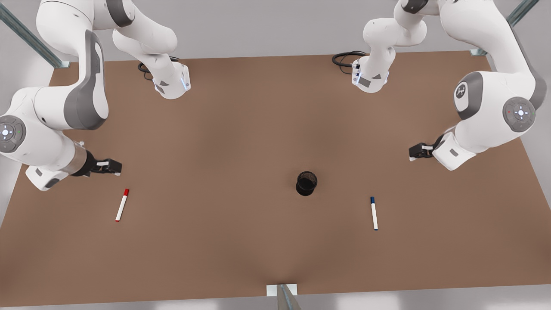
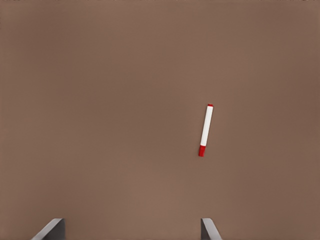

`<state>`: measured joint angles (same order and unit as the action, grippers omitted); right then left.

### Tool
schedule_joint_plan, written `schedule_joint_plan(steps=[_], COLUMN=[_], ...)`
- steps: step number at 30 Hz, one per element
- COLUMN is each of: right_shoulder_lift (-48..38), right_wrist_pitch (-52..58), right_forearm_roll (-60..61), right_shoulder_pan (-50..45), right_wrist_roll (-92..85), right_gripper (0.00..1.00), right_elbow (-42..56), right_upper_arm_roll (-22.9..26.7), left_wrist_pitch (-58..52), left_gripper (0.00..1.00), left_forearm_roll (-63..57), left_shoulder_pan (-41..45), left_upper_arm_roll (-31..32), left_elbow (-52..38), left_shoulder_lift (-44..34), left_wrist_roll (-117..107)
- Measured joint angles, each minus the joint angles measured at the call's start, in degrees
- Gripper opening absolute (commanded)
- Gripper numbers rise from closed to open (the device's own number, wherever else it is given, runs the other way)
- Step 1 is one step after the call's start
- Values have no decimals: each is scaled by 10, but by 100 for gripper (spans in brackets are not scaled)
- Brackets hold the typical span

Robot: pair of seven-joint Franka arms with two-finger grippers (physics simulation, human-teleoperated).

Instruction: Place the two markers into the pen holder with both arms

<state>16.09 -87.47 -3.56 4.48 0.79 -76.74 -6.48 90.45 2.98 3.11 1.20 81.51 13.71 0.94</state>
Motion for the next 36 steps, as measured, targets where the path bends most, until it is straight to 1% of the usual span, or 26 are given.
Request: schedule_joint_plan(steps=[2, 5, 8, 12, 14, 17, 20, 23, 25, 26, 27, 28, 29, 30, 31, 34, 35, 36], right_shoulder_lift=[3, 51, 150, 256, 282, 291, 293, 304, 311, 315, 319, 321, 323, 325, 326, 327, 327, 326], right_wrist_pitch=[-13, -47, -103, -196, -235, -283, -314, -338, -352, -359, -365, -371, -376, -381, -385, -394, -396, -398], right_forearm_roll=[0, 0, -1, -1, -1, -1, -2, -6, -8, -9, -10, -10, -11, -11, -11, -12, -14, -15], right_shoulder_pan=[5, 18, 37, 67, 85, 105, 117, 128, 131, 132, 132, 132, 133, 133, 133, 134, 136, 139], right_wrist_roll=[1, 1, 2, 3, 2, -2, -10, -20, -26, -29, -32, -36, -39, -42, -45, -53, -56, -58], right_gripper=[100, 100, 100, 100, 100, 100, 100, 97, 95, 91, 86, 79, 78, 76, 76, 73, 73, 73], right_elbow=[-11, -15, -18, -20, -27, -43, -51, -51, -50, -49, -48, -48, -49, -49, -50, -60, -65, -69], right_upper_arm_roll=[0, 2, 2, 2, 3, 2, 3, 3, 3, 4, 4, 4, 4, 4, 4, 4, 4, 4], left_wrist_pitch=[21, 81, 172, 280, 319, 360, 390, 409, 418, 422, 426, 429, 432, 434, 436, 440, 441, 442], left_gripper=[100, 100, 100, 100, 100, 100, 100, 100, 97, 96, 94, 89, 84, 75, 70, 69, 65, 59], left_forearm_roll=[-4, -26, -31, -33, -34, -34, -34, -34, -34, -34, -34, -33, -33, -33, -33, -33, -33, -33], left_shoulder_pan=[9, 55, 62, 55, 50, 45, 43, 42, 42, 42, 42, 42, 42, 42, 42, 42, 42, 42], left_upper_arm_roll=[0, 0, 0, -3, -4, -4, -4, -4, -4, -4, -4, -4, -4, -4, -4, -4, -4, -4], left_elbow=[-6, -7, -8, -45, -49, -50, -50, -50, -50, -50, -50, -49, -49, -49, -49, -49, -49, -49], left_shoulder_lift=[19, 114, 213, 302, 327, 353, 370, 384, 393, 397, 399, 401, 403, 404, 404, 403, 403, 403], left_wrist_roll=[1, -12, -33, -57, -67, -80, -91, -101, -106, -109, -111, -113, -115, -118, -119, -125, -126, -128])
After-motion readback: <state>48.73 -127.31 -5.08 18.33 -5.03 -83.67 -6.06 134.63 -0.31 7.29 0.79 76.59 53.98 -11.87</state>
